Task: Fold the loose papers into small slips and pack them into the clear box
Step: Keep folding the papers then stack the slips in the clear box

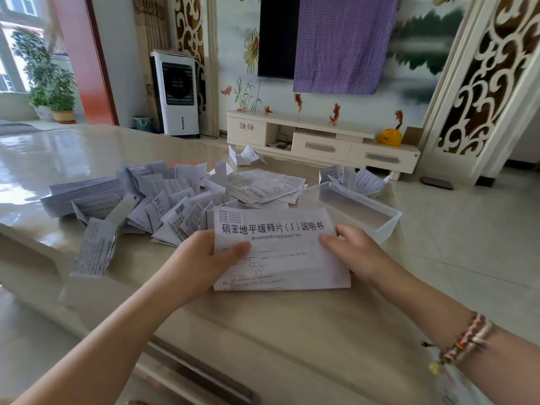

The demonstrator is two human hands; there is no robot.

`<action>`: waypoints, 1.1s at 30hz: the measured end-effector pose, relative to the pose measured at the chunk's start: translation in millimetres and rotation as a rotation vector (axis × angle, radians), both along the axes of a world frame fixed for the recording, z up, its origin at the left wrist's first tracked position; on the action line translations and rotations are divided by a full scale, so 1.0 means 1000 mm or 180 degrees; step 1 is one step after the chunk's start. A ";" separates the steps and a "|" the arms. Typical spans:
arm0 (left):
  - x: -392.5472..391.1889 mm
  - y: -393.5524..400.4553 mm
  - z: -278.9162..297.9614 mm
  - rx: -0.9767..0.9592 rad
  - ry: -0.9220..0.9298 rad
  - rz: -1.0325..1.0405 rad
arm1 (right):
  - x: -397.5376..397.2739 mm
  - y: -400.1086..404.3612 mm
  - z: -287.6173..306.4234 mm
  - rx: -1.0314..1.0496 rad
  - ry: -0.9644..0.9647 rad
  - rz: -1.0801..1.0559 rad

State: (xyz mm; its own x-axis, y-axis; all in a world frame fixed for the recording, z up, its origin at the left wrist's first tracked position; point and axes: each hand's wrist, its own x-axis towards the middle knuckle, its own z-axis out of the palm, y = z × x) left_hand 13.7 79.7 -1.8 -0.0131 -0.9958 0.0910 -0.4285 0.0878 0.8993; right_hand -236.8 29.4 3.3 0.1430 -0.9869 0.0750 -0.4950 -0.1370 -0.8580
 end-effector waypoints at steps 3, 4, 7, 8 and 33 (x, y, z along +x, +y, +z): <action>-0.002 -0.009 -0.003 -0.0022 -0.0426 0.0418 | 0.007 -0.014 0.002 -0.0112 0.0747 -0.0205; -0.005 -0.010 -0.003 -0.0033 -0.0624 0.0567 | 0.007 -0.016 0.003 -0.0124 0.1012 -0.0221; -0.013 -0.008 0.000 0.0097 -0.1400 0.0977 | 0.011 -0.022 0.003 -0.0096 0.1761 -0.0120; -0.016 -0.008 0.000 0.0093 -0.1679 0.1043 | 0.013 -0.022 0.002 -0.0132 0.1961 -0.0117; -0.032 -0.015 -0.002 -0.0233 -0.4001 0.0970 | 0.022 -0.024 -0.004 -0.0625 0.3008 -0.0257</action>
State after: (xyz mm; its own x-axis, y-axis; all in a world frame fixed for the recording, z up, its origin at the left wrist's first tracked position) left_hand -18.0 65.0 -4.0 0.0962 -0.9670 0.2359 -0.9823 -0.1305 -0.1345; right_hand -214.4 5.8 -1.1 0.1612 -0.9785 0.1284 -0.9831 -0.1707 -0.0666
